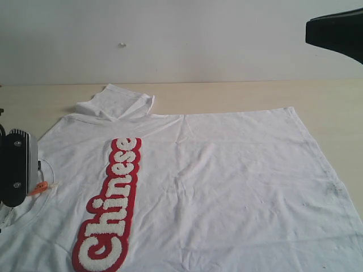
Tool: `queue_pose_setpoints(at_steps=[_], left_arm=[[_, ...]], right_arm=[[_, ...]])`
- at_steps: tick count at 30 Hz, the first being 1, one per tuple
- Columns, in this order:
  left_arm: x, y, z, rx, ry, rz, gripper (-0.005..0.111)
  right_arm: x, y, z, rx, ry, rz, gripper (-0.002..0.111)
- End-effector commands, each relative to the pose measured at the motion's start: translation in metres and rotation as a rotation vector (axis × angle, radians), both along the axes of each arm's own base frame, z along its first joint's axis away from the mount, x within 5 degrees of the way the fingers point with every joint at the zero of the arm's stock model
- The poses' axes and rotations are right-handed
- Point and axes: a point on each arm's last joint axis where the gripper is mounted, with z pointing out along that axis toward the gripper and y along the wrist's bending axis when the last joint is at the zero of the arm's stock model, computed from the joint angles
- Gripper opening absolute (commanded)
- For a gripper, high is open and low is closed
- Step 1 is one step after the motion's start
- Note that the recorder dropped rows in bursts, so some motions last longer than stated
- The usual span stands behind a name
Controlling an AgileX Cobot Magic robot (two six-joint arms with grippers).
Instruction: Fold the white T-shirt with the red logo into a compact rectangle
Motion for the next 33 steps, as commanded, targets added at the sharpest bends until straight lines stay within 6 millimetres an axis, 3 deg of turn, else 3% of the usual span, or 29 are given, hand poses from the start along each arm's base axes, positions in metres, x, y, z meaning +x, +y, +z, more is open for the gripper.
queue_pose_setpoints(at_steps=[1, 3, 5, 9, 13, 17, 22, 28, 33], left_arm=[[0.002, -0.003, 0.004, -0.041, -0.011, 0.007, 0.0], [0.004, -0.004, 0.007, -0.1, -0.001, 0.058, 0.0], [0.008, -0.005, 0.012, -0.157, 0.001, 0.105, 0.0], [0.013, -0.002, -0.002, -0.024, 0.045, 0.069, 0.0], [0.022, 0.007, -0.014, 0.187, 0.079, 0.044, 0.0], [0.043, 0.002, -0.016, 0.172, 0.093, 0.067, 0.0], [0.06, -0.007, -0.027, 0.145, 0.12, 0.039, 0.0], [0.082, -0.009, -0.033, 0.148, 0.123, 0.048, 0.0], [0.091, -0.004, -0.037, 0.254, 0.119, 0.013, 0.0]], right_arm=[[0.002, 0.001, 0.011, 0.145, -0.007, -0.026, 0.0], [0.002, 0.001, 0.014, 0.135, -0.055, -0.02, 0.0], [0.004, 0.0, 0.007, -0.058, -0.118, 0.015, 0.0], [0.021, -0.004, -0.007, -0.257, -0.16, 0.084, 0.0], [0.053, -0.016, -0.04, -0.423, -0.153, 0.087, 0.0], [0.086, -0.031, -0.087, -0.536, -0.045, 0.065, 0.0], [0.107, -0.042, -0.133, -0.595, 0.088, 0.055, 0.0], [0.122, -0.059, -0.171, -0.835, 0.183, -0.032, 0.0], [0.127, -0.039, -0.181, -1.115, 0.094, 0.104, 0.0]])
